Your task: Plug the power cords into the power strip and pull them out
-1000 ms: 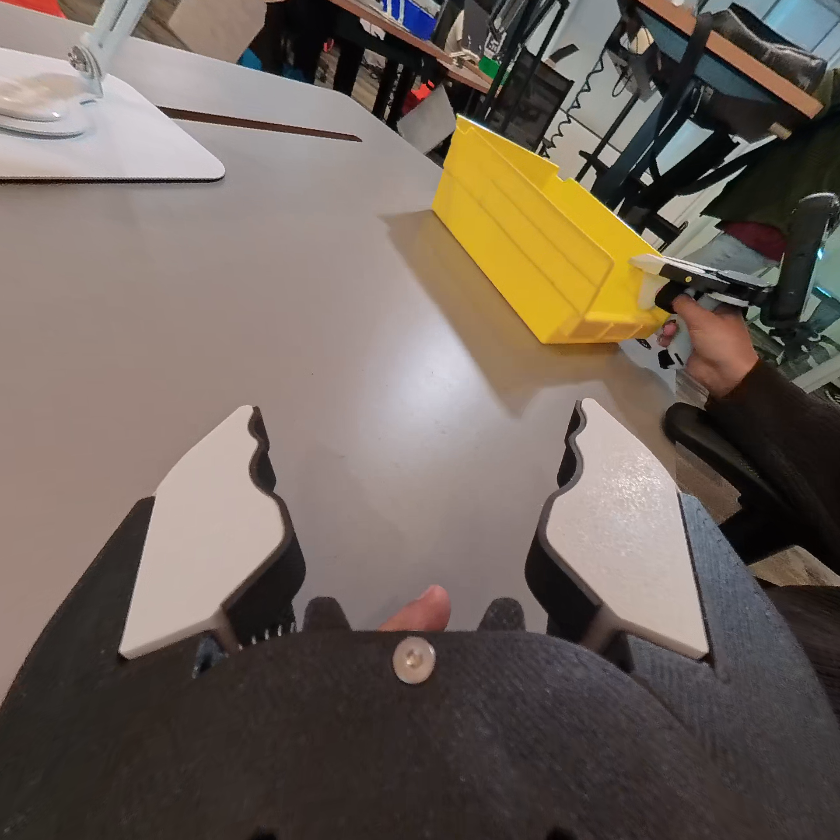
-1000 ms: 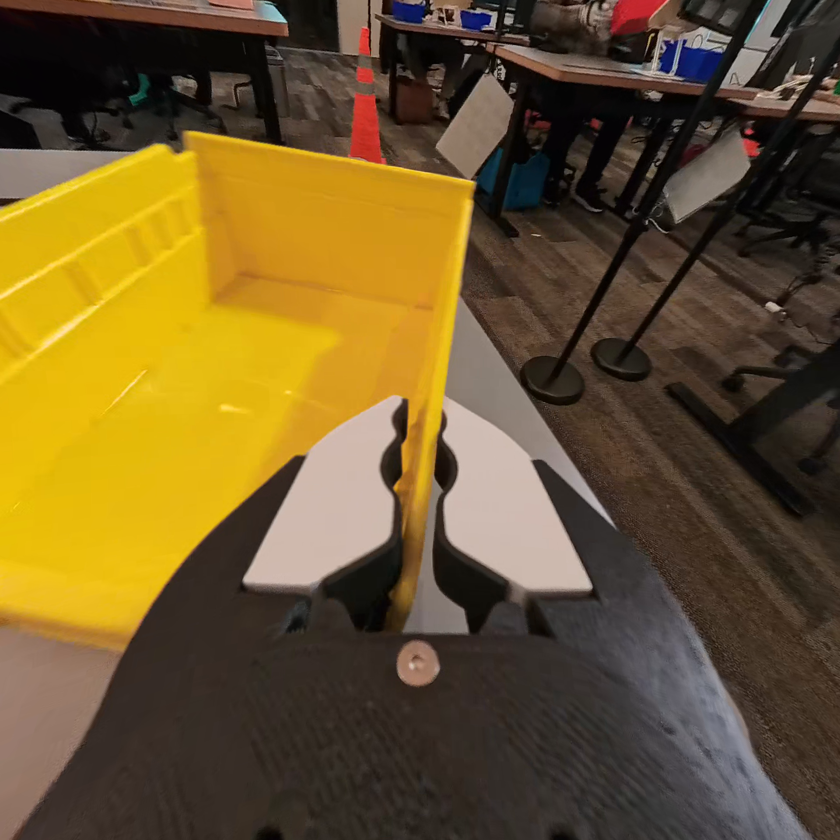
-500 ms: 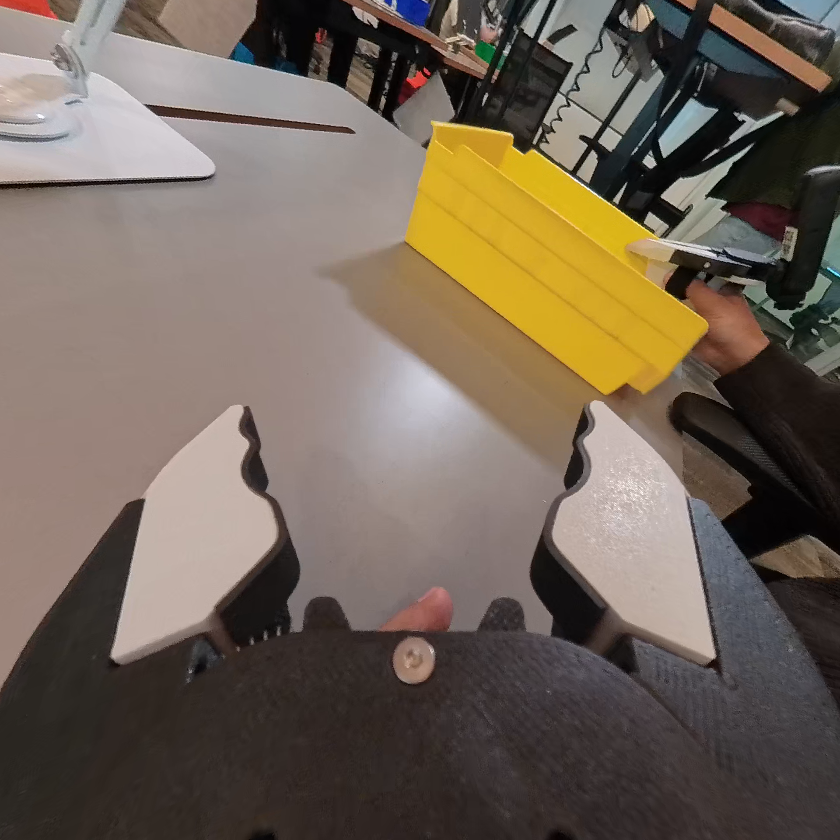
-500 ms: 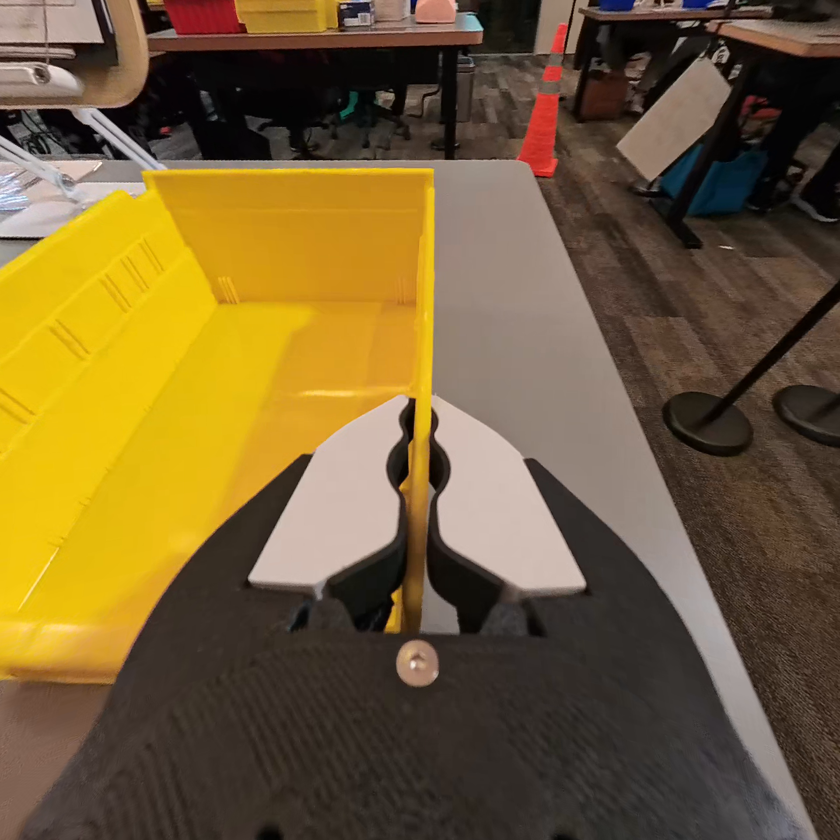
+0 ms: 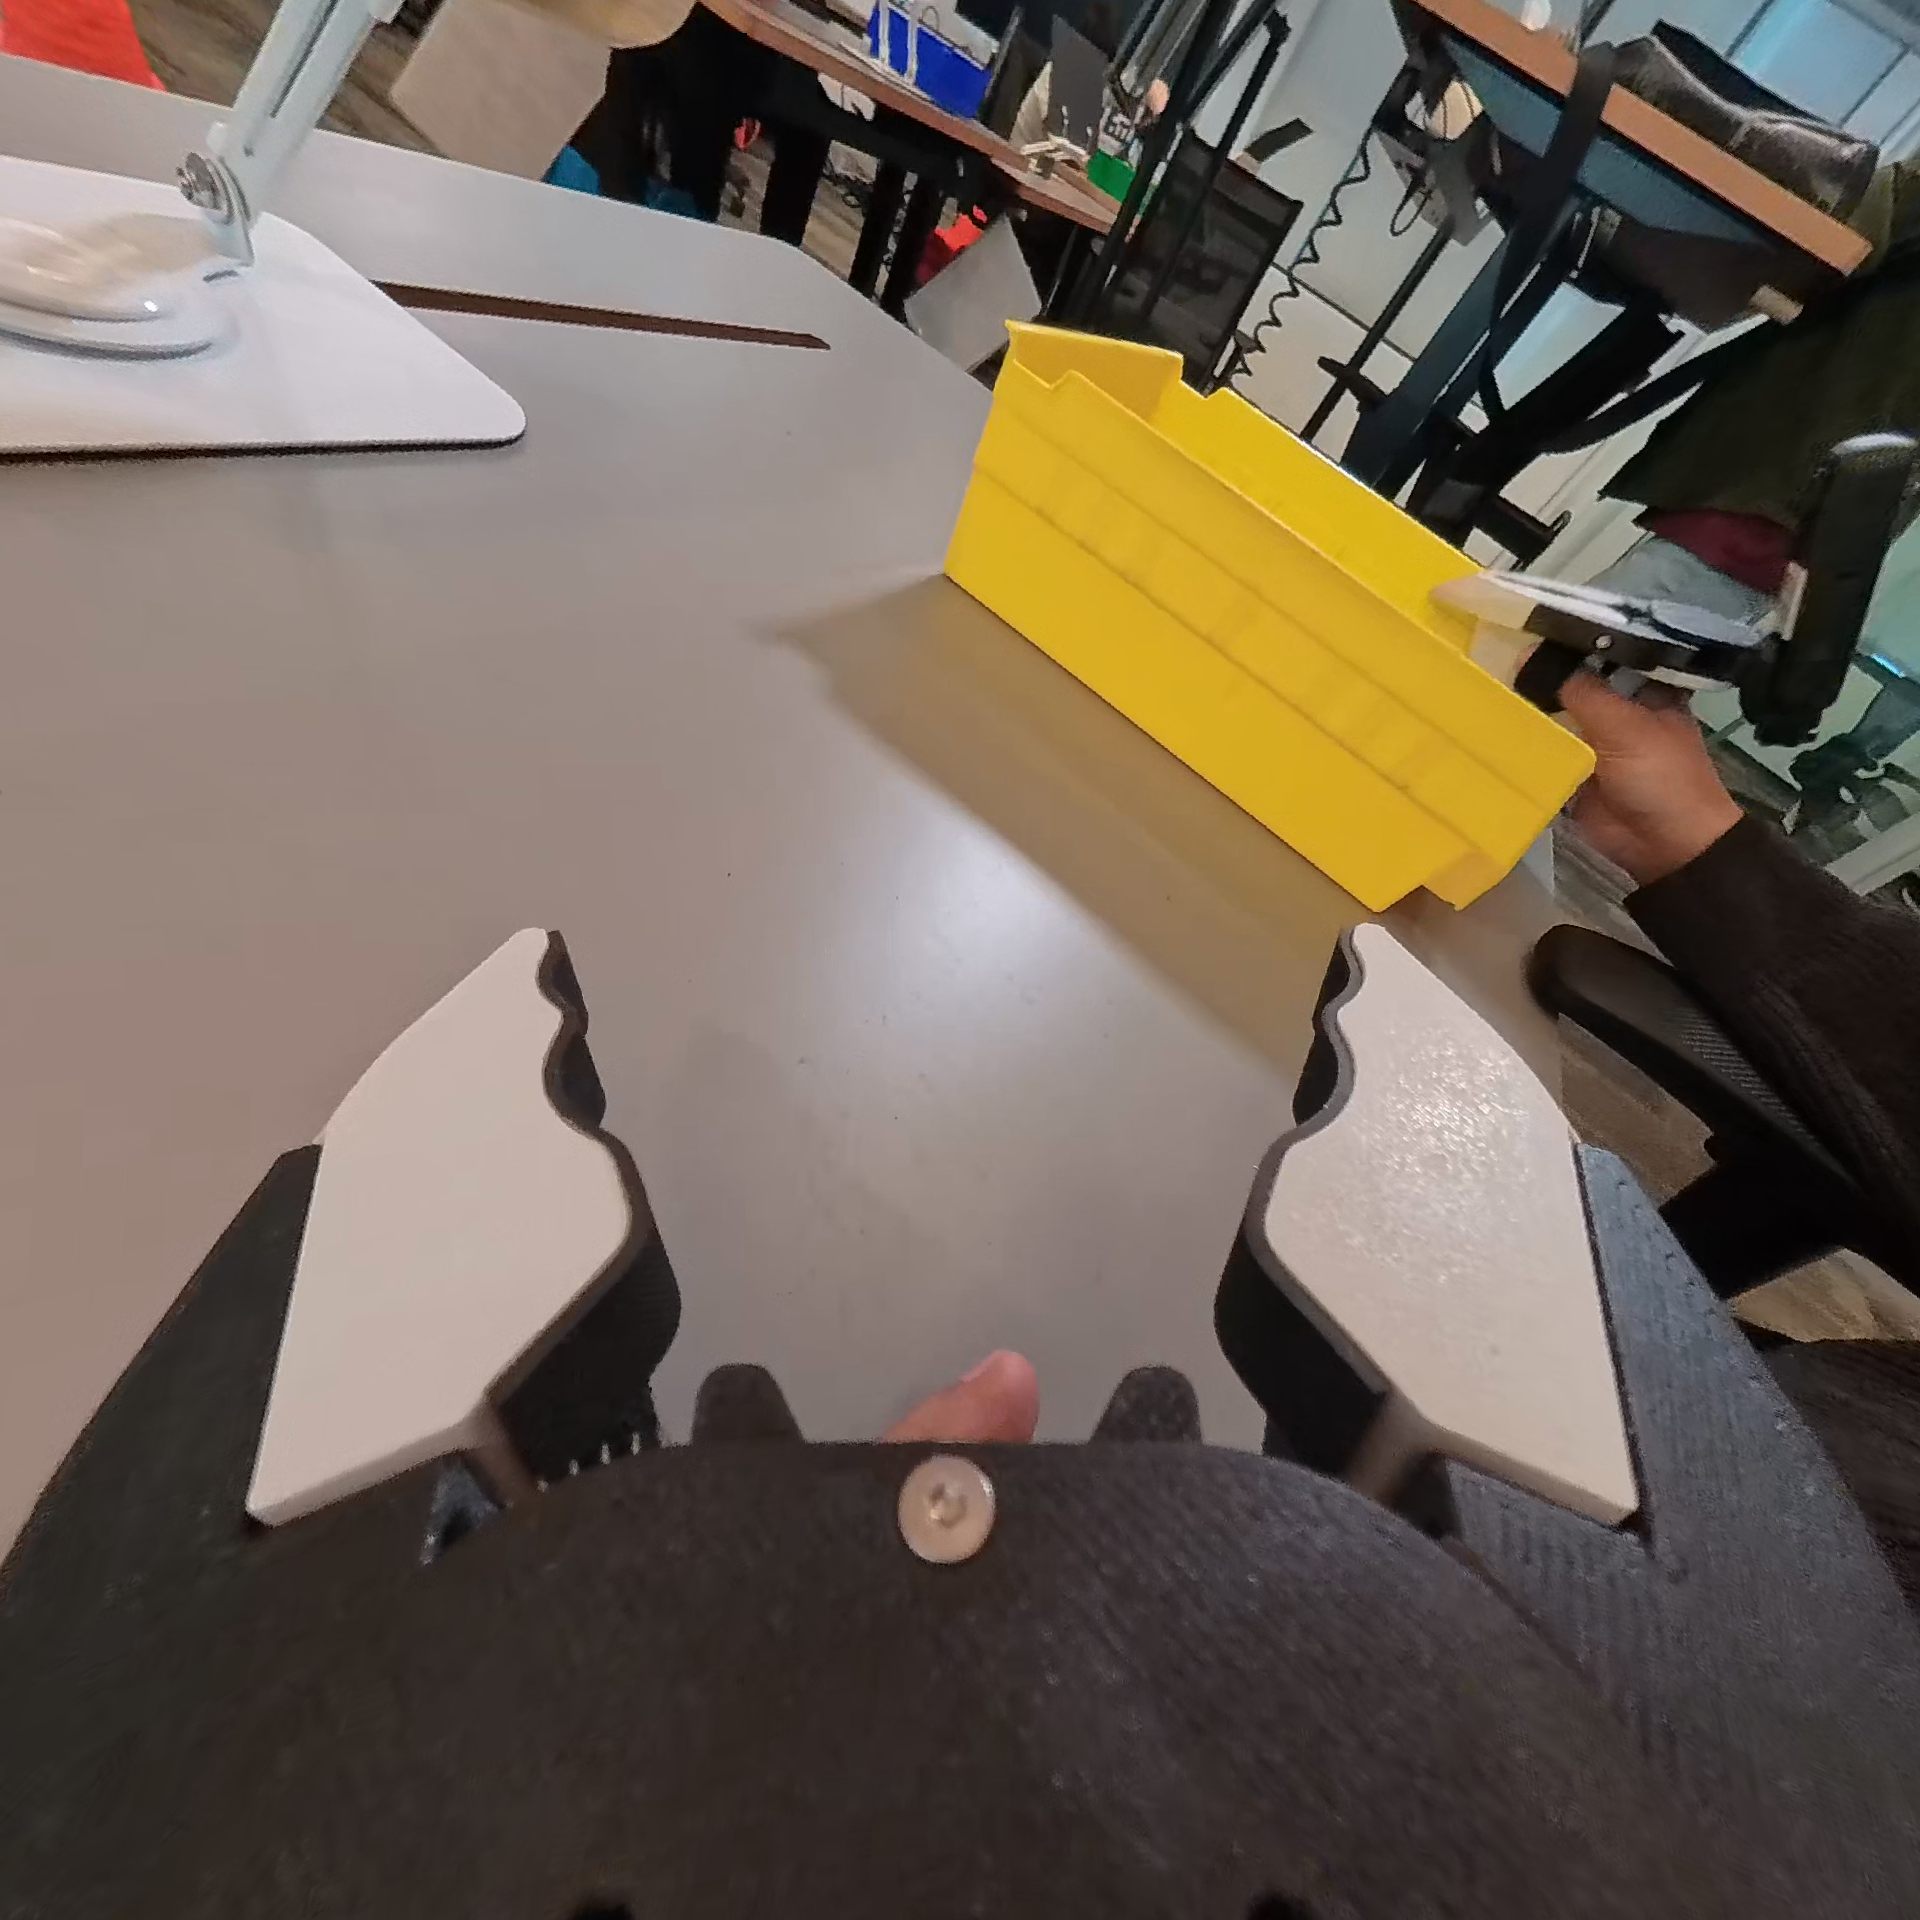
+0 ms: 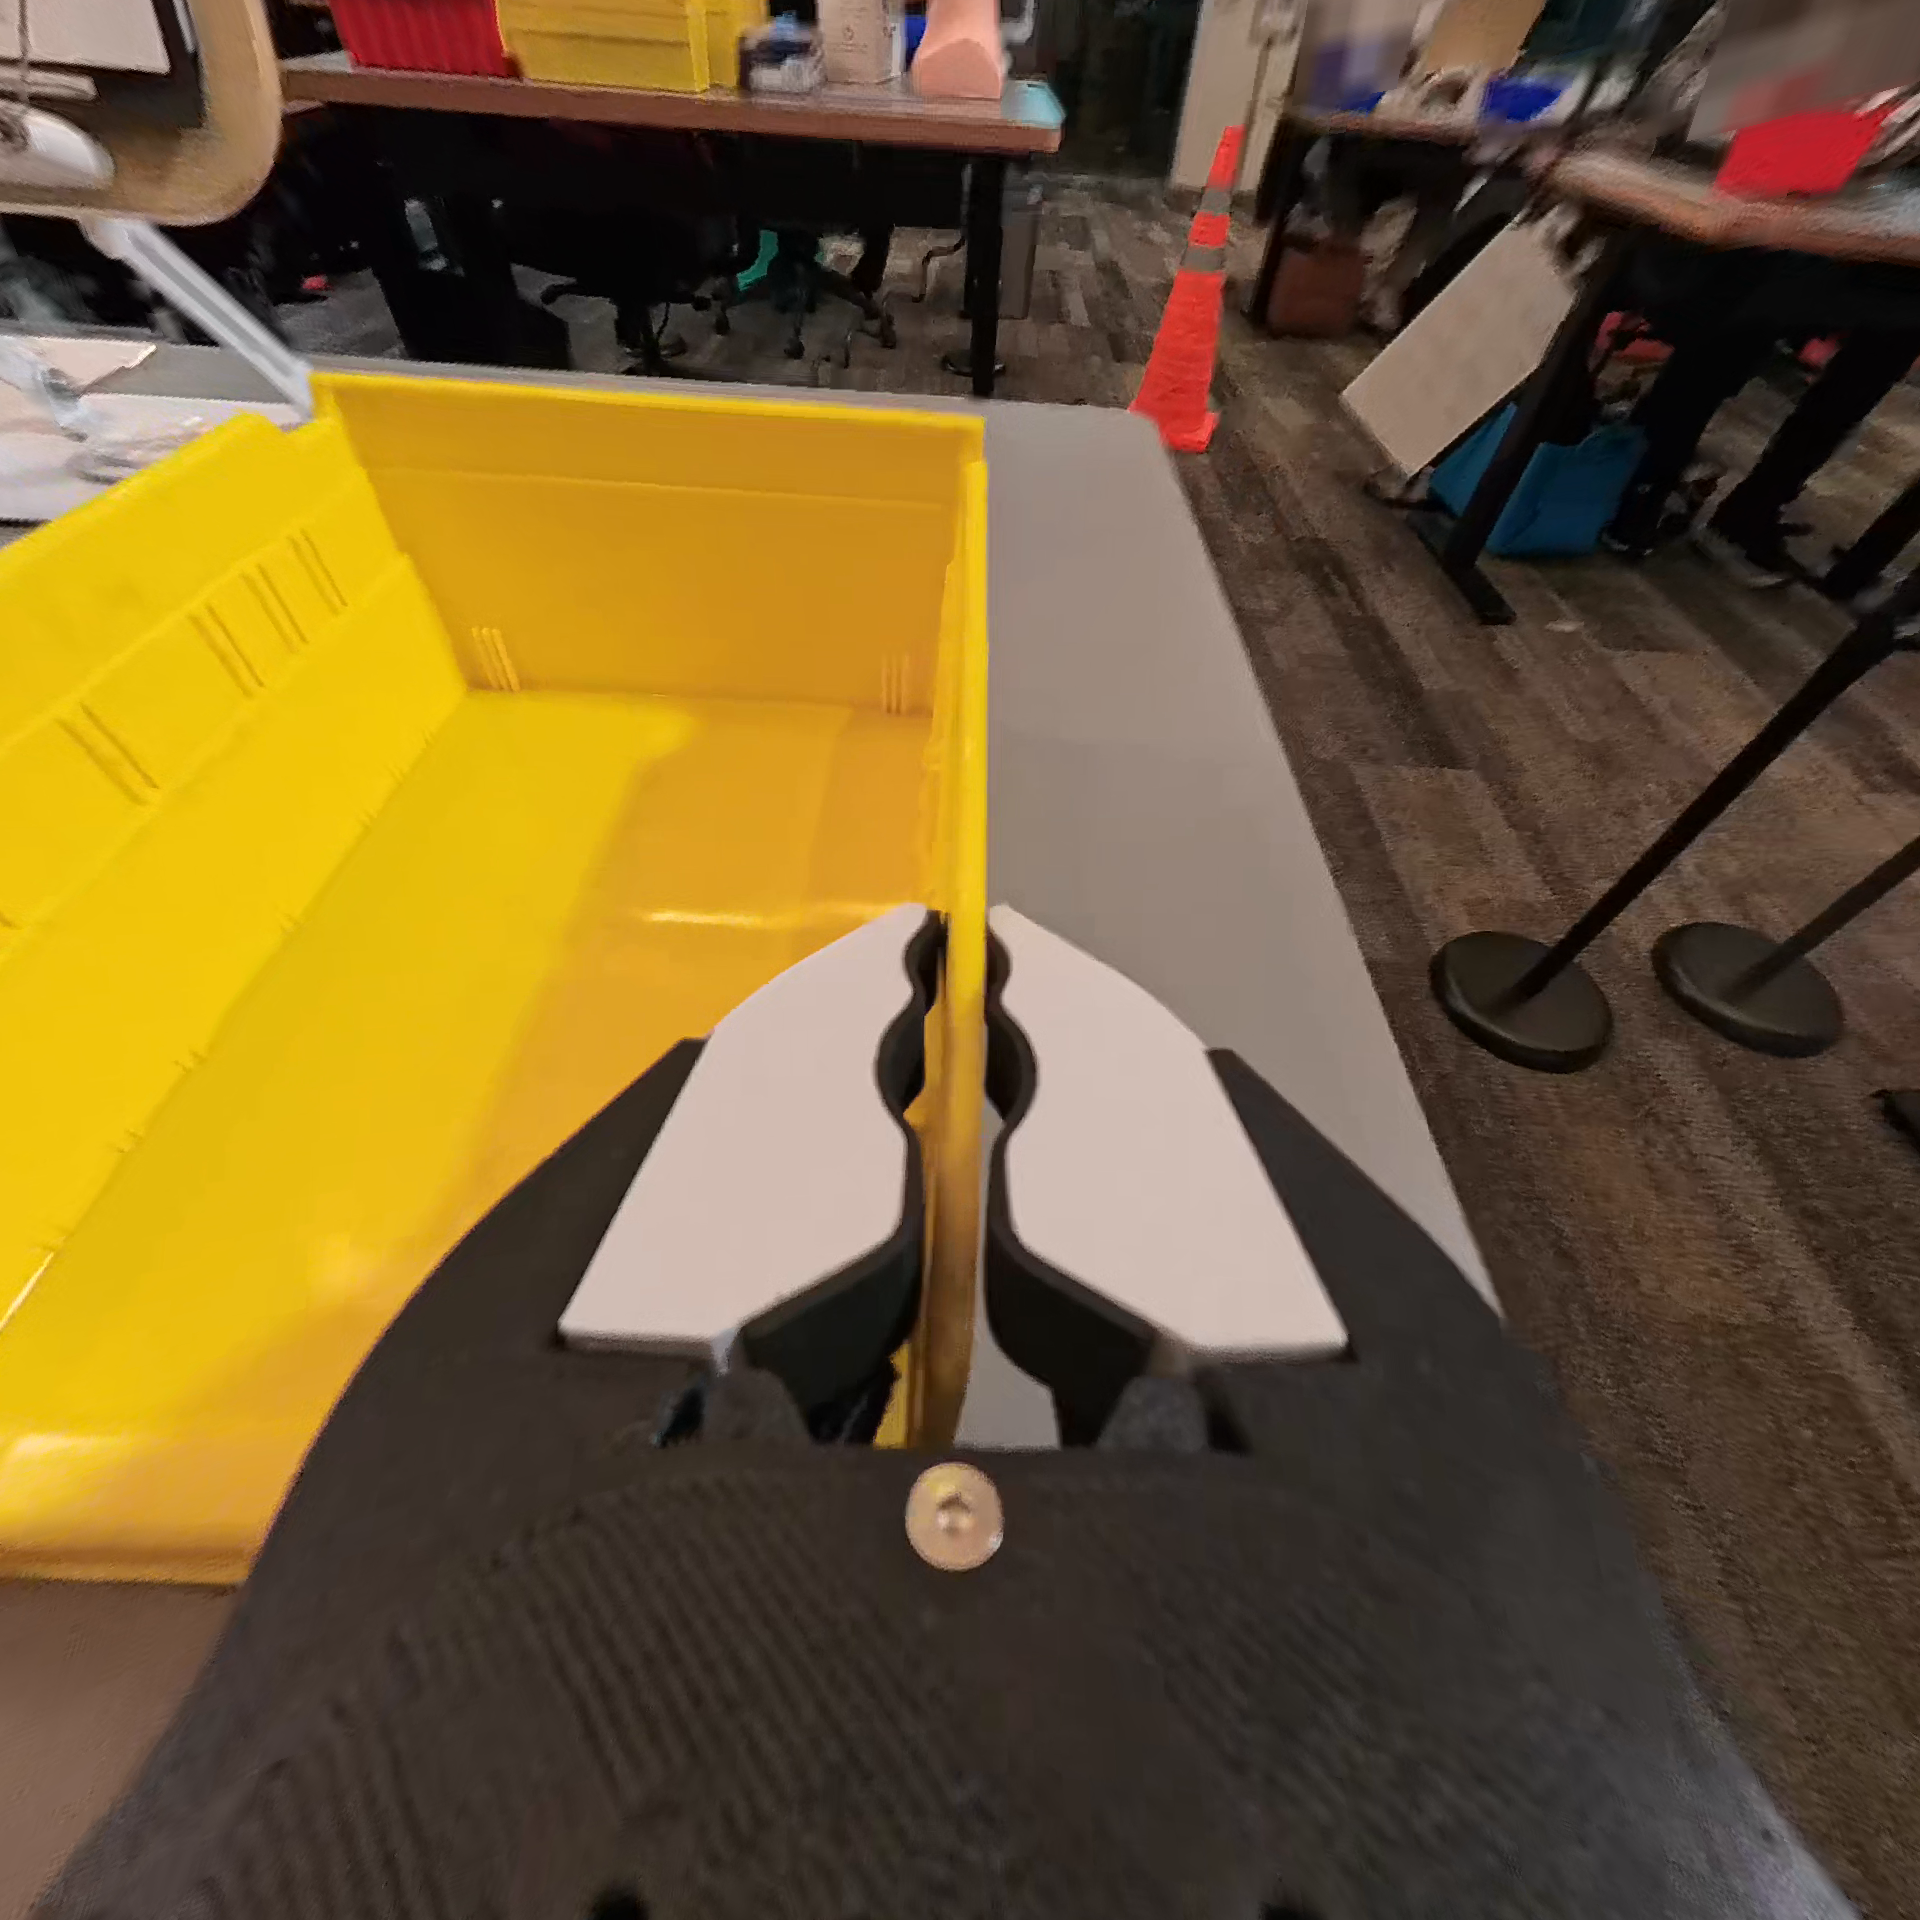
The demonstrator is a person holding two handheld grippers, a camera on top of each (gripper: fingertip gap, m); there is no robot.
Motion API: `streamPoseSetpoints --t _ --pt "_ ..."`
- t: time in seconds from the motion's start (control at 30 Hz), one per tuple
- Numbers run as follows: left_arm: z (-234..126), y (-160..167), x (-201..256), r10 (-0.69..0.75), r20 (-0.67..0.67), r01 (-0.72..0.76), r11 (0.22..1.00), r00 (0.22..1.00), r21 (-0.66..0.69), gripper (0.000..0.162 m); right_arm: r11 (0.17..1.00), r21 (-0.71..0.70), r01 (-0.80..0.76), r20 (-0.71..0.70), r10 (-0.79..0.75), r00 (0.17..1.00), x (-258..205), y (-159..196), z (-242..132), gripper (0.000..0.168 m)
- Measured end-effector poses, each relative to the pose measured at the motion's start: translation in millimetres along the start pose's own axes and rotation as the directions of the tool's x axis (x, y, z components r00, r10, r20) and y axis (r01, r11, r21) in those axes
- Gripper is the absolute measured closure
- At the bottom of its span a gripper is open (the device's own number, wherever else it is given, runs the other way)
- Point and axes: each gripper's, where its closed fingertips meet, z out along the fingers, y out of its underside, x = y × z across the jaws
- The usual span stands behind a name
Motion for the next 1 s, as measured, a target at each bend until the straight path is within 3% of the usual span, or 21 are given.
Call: streamPoseSetpoints --t 0.1,0.2,0.27,0.33,0.4,0.53,0.63,0.7,0.8,0.93,1.0 --pt "-5 -3 2 0.066 0.015 -0.066 0.998 0.998 0.008 0.033 0.971 0.231 0.06 -0.087 -0.041 0.995 -3 -54 -34 0.123" --pt "-15 -19 13 0.14 0.015 -0.141 0.988 0.99 0.063 0.038 0.876 0.463 0.135 -0.06 -0.121 0.991 -49 -108 -83 0.126" --pt "-28 -43 20 0.169 0.026 -0.171 0.978 0.985 0.122 0.042 0.817 0.569 0.096 0.062 -0.159 0.985 -100 -128 -102 0.135" --pt "-54 -79 19 0.194 0.085 -0.207 0.961 0.977 0.185 0.045 0.783 0.622 0.009 0.238 -0.2 0.95 -160 -135 -108 0.143" --pt "-94 -117 1 0.216 0.217 -0.26 0.945 0.952 0.2 0.055 0.807 0.59 -0.025 0.384 -0.253 0.888 -215 -127 -102 0.142" --pt "-206 -155 -61 0.176 0.535 -0.271 0.957 0.826 0.103 0.067 0.857 0.514 -0.023 0.563 -0.318 0.763 -287 -92 -95 0.142" --pt "-298 -140 -124 0.115 0.794 -0.213 0.977 0.597 0.019 0.068 0.91 0.402 -0.099 0.697 -0.234 0.678 -307 -70 -92 0.143" --pt "-333 -111 -157 0.085 0.857 -0.099 0.994 0.509 -0.04 0.073 0.932 0.335 -0.139 0.747 -0.172 0.642 -311 -64 -88 0.142" --pt "-351 -64 -193 0.05 0.886 0.098 0.99 0.461 -0.106 0.074 0.939 0.309 -0.151 0.753 -0.144 0.642 -308 -63 -81 0.14" --pt "-365 -34 -222 0.12 0.926 0.167 0.968 0.357 -0.189 0.066 0.944 0.297 -0.145 0.755 -0.139 0.641 -310 -61 -76 0.14" --pt "-359 -34 -227 0.141 0.919 0.153 0.966 0.368 -0.21 0.071 0.948 0.287 -0.139 0.759 -0.137 0.636 -313 -59 -74 0.14"
